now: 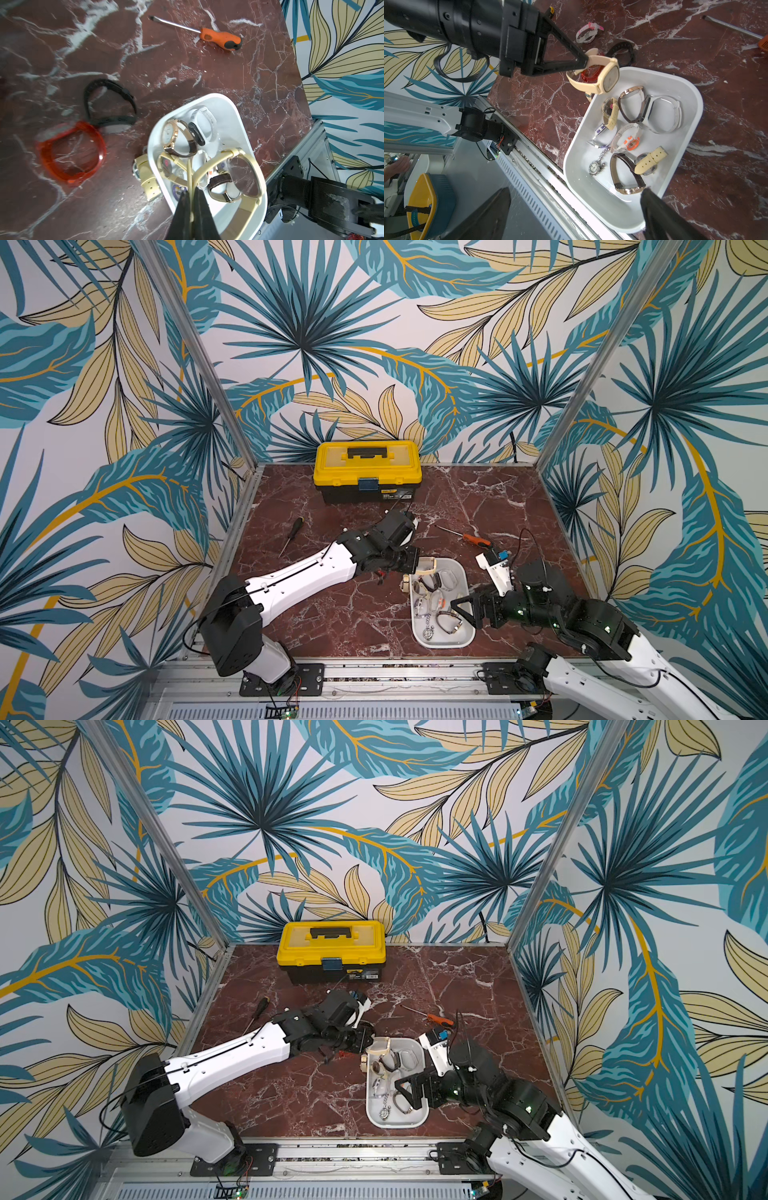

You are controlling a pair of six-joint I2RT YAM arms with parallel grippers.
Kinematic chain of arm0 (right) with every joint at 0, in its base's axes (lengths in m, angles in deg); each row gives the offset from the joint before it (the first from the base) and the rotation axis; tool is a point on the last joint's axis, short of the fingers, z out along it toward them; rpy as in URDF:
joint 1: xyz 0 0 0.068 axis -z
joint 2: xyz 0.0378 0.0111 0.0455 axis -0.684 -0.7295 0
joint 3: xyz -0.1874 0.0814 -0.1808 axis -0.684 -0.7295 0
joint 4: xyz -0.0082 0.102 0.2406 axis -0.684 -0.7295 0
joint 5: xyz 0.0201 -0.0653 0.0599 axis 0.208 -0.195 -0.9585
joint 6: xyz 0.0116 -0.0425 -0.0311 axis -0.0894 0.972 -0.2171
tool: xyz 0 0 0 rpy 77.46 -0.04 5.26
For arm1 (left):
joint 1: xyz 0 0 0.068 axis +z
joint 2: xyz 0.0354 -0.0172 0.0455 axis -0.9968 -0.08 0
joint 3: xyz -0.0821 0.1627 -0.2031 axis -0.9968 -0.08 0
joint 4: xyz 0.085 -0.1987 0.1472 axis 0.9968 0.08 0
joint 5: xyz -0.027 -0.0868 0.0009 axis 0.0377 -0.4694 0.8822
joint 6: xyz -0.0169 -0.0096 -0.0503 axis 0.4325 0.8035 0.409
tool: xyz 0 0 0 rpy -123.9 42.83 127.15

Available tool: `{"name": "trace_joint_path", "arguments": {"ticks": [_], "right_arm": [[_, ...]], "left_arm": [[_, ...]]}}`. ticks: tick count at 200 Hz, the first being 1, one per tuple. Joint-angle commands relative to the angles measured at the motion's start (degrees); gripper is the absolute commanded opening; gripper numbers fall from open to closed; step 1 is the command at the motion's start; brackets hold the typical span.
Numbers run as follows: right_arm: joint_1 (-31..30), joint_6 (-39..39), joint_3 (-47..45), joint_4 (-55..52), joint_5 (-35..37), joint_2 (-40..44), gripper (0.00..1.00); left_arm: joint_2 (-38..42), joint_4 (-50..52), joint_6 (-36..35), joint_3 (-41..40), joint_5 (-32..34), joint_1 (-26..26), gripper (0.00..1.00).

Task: Put the watch into the storage box
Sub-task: Place the watch in the storage box.

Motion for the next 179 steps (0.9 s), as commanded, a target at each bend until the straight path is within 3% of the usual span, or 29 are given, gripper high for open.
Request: {"name": "trace_joint_path", "arguments": {"ticks": [1, 105, 179], "right_arm": [[-0.4, -0.9, -0.7, -3.4, 2.1, 0.3, 1.0], [-0.6, -1.4, -0.8, -3.4, 4.1, -0.7, 1.0], [-0.6, -1.5, -1.2, -3.2, 4.7, 0.0, 1.0]], "left_arm": [[-2.9, -4.0, 3.5, 2.1, -1.1, -1.1, 0.0], [-17.9, -2.4, 4.4, 12.5, 4.9, -5.1, 0.0], [-23.5, -1.4, 3.8, 16.1, 7.4, -7.2, 0.0]]}}
